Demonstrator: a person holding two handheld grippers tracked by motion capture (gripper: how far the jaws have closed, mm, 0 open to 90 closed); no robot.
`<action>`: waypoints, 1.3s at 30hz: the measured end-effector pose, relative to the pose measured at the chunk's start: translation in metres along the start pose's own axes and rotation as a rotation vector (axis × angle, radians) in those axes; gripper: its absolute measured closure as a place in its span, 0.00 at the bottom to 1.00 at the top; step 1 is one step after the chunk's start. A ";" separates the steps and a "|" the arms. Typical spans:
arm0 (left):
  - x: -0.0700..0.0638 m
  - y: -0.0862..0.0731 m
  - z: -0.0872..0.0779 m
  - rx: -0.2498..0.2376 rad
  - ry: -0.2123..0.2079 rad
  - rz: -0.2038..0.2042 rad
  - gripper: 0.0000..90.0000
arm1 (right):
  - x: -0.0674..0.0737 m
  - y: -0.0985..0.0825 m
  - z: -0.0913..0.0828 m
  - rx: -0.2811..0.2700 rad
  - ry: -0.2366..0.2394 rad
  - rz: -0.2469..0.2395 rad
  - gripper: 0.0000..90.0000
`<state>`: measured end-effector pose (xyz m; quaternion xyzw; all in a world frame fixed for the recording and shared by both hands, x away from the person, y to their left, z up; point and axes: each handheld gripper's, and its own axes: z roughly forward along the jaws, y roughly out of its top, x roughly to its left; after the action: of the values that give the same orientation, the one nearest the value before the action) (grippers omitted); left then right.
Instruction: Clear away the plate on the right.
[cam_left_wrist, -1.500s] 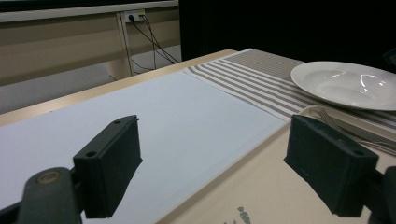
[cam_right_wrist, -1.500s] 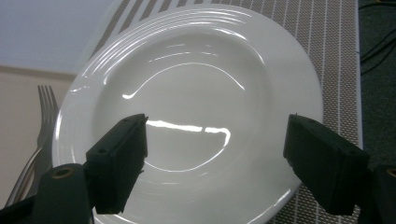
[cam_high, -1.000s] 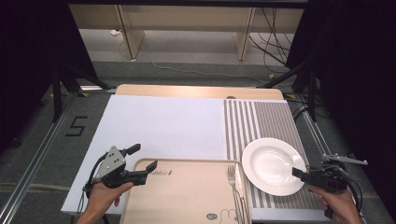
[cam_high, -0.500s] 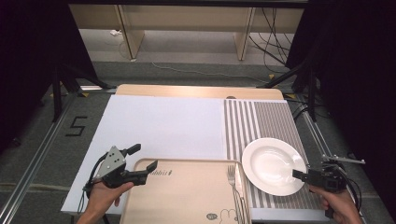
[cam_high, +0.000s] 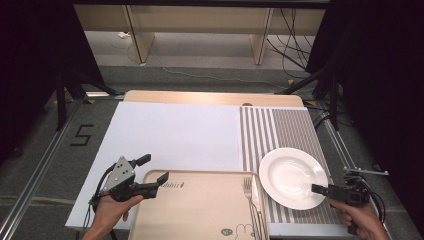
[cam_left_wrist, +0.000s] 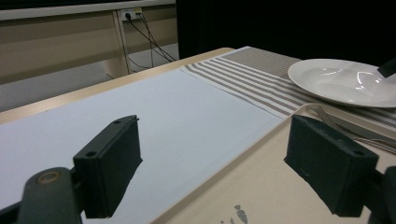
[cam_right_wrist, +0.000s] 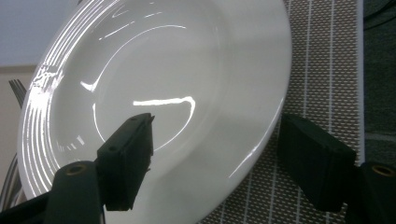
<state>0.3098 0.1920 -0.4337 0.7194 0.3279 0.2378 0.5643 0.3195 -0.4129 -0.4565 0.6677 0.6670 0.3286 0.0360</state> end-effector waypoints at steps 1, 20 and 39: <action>0.000 0.000 0.000 0.000 0.000 -0.001 0.19 | -0.001 0.000 0.000 0.001 0.024 -0.004 0.31; 0.000 0.000 0.000 0.000 0.001 -0.003 0.19 | -0.003 0.001 0.011 0.002 0.089 0.048 0.36; 0.000 0.000 0.001 0.002 0.000 0.001 0.19 | -0.012 0.002 0.015 -0.021 0.169 0.113 0.46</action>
<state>0.3105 0.1919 -0.4342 0.7200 0.3277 0.2379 0.5636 0.3298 -0.4182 -0.4725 0.6736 0.6255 0.3923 -0.0321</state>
